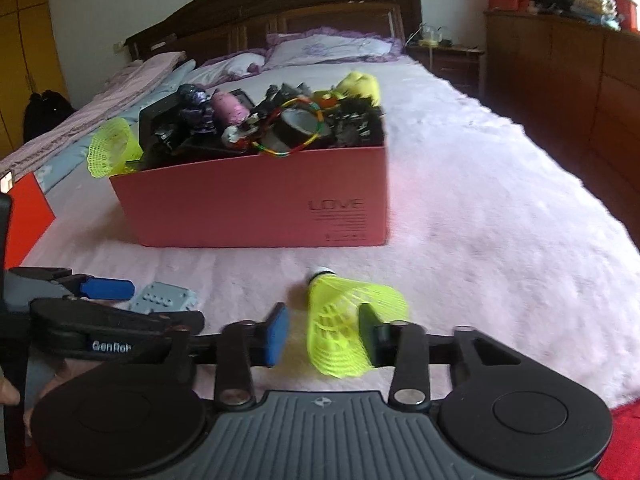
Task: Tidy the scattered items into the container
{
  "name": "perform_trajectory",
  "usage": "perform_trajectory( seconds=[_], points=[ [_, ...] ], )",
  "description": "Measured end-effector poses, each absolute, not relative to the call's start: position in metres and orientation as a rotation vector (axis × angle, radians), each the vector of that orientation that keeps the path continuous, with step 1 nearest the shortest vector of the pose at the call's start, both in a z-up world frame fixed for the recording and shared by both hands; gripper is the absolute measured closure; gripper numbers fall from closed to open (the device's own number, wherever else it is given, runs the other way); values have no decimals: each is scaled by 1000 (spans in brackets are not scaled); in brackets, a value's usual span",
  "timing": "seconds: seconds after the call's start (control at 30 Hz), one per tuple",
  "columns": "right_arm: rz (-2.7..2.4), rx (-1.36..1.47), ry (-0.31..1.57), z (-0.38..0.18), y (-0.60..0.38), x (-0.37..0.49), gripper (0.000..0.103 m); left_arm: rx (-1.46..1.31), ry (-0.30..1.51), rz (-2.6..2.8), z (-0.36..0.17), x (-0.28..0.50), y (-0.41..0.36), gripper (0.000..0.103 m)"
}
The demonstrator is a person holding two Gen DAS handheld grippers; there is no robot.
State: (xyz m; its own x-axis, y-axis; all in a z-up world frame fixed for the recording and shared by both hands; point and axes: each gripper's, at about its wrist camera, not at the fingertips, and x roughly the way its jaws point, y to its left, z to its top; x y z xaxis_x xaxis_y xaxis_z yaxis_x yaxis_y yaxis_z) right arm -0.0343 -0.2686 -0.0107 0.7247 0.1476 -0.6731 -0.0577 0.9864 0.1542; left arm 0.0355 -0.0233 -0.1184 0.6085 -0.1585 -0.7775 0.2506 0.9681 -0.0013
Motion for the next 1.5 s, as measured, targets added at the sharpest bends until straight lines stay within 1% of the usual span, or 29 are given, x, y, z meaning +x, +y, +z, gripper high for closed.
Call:
perform_trajectory(
  seconds=[0.07, 0.1, 0.13, 0.2, 0.37, 0.4, 0.43, 0.57, 1.2, 1.5],
  points=[
    [128, 138, 771, -14, -266, -27, 95, 110, 882, -236, -117, 36, -23, 15],
    [134, 143, 779, -15, -265, -24, 95, 109, 880, -235, -116, 37, -23, 20],
    [134, 143, 780, -15, -265, -24, 95, 112, 883, -235, -116, 38, -23, 27],
    [131, 136, 783, -16, -264, -24, 96, 117, 893, -236, -118, 39, -24, 30],
    [124, 152, 804, -21, -267, -26, 96, 116, 910, -236, -121, 40, -24, 28],
    [125, 156, 806, -22, -268, -26, 96, 115, 910, -239, -121, 40, -24, 29],
    [127, 158, 807, -22, -268, -26, 96, 114, 908, -242, -120, 40, -23, 33],
    [141, 147, 786, -17, -268, -28, 100, 102, 895, -250, -114, 37, -21, 33],
    [209, 103, 676, 26, -254, -44, 101, 81, 766, -277, -57, 5, -17, 33],
    [228, 96, 607, 56, -252, -45, 101, 102, 703, -286, -31, 15, -21, 33]
  ],
)
